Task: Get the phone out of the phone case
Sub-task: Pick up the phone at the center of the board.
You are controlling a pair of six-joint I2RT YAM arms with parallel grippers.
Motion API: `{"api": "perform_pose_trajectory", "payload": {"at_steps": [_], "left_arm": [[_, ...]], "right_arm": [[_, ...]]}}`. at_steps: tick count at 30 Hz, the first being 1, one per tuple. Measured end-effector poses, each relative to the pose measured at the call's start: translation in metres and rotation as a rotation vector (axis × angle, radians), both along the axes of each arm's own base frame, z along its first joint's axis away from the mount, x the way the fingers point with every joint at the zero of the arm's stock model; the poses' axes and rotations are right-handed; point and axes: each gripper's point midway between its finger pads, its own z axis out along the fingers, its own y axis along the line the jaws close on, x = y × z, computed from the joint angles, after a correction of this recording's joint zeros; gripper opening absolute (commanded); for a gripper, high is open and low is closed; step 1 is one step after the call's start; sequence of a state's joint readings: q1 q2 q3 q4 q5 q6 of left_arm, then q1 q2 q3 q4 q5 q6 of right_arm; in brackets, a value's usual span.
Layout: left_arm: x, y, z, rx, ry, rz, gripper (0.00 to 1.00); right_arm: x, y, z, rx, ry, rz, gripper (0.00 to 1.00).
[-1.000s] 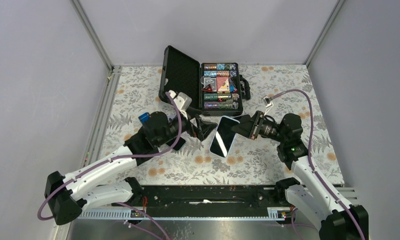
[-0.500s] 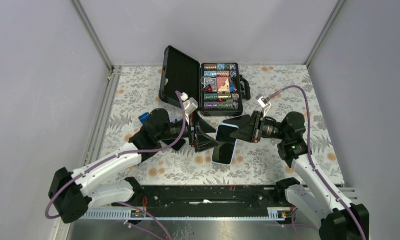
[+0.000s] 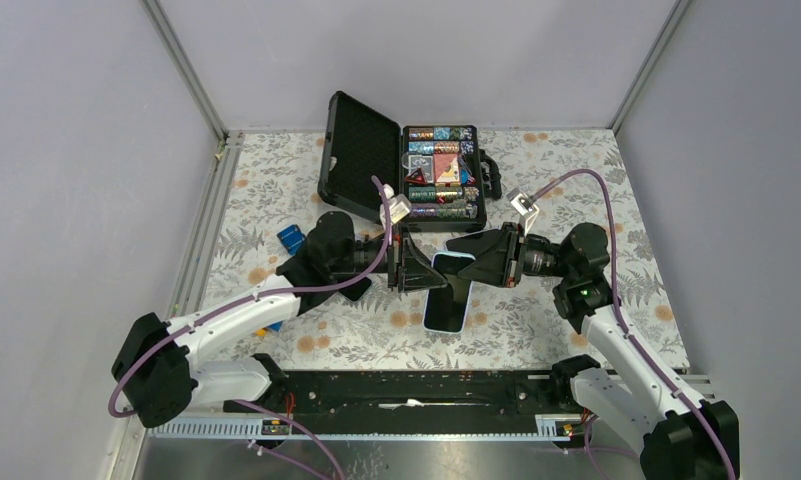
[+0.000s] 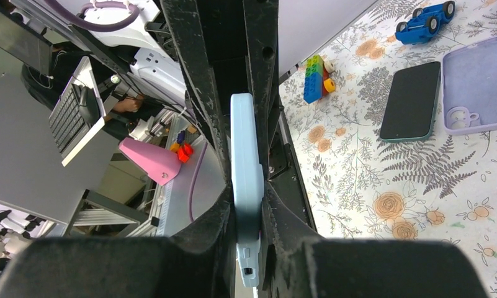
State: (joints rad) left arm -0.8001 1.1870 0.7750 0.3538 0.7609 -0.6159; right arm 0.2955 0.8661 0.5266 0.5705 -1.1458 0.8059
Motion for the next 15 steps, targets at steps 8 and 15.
{"api": "perform_pose_trajectory", "payload": {"at_steps": [8,15], "left_arm": [[-0.0015,-0.0024,0.0108,-0.043,-0.002,-0.016,0.31],[-0.0002,-0.0066,0.0038,-0.032,0.057,-0.026,0.0]], "right_arm": [[-0.0006,0.0009,-0.0001,0.0,-0.002,0.005,0.0],[-0.0002,0.004,-0.0033,-0.003,-0.002,0.024,0.04]]}}
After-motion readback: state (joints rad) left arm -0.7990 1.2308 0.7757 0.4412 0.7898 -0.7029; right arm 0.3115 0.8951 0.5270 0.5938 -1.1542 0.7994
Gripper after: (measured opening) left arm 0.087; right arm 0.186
